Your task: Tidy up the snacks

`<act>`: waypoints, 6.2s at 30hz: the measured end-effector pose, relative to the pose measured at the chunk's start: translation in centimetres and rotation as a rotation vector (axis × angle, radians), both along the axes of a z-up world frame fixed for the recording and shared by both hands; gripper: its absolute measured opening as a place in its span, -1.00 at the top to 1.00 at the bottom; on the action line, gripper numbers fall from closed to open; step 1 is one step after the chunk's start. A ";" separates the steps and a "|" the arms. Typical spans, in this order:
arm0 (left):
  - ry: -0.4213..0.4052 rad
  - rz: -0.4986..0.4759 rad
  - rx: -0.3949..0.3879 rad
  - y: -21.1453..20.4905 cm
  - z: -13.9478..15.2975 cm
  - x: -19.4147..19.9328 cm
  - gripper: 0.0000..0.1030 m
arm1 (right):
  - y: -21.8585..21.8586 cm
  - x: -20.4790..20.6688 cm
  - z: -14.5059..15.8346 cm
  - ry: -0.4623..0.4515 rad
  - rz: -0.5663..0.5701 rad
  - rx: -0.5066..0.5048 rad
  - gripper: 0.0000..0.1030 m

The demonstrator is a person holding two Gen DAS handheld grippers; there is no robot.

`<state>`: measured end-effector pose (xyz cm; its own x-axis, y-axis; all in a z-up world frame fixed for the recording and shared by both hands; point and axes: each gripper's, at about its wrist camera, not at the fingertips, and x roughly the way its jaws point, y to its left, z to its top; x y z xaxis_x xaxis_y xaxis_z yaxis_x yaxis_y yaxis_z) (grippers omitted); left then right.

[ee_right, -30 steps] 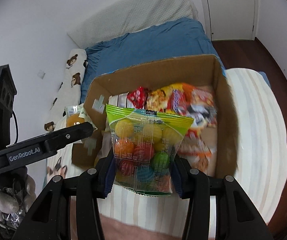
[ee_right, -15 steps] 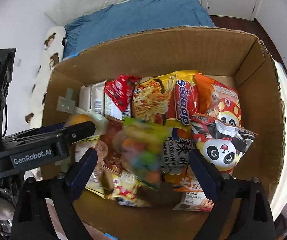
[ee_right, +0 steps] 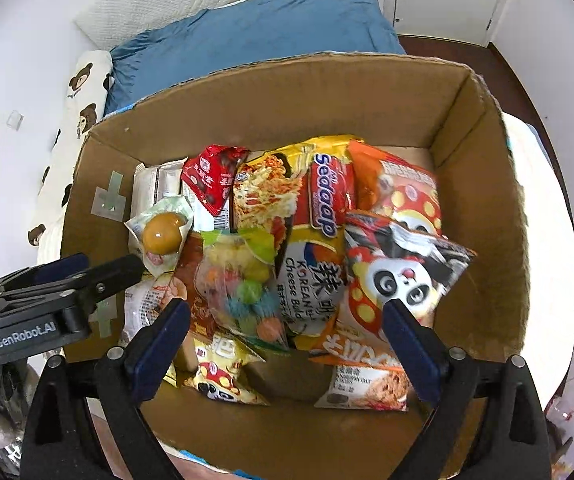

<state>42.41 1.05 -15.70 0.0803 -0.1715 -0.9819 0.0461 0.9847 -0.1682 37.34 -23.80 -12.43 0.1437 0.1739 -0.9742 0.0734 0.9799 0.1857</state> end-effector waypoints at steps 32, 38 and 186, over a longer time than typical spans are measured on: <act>-0.435 0.029 0.072 0.5 13.9 -18.4 -0.76 | -0.7 -17.3 13.5 -0.355 -0.003 -0.027 -0.95; -0.522 0.043 0.071 0.7 17.0 -23.3 -0.76 | -0.8 -22.4 17.2 -0.435 -0.001 -0.023 -0.97; -0.400 0.031 0.176 -2.4 12.7 -19.2 -0.90 | -3.8 -19.7 15.1 -0.367 -0.063 -0.154 -1.00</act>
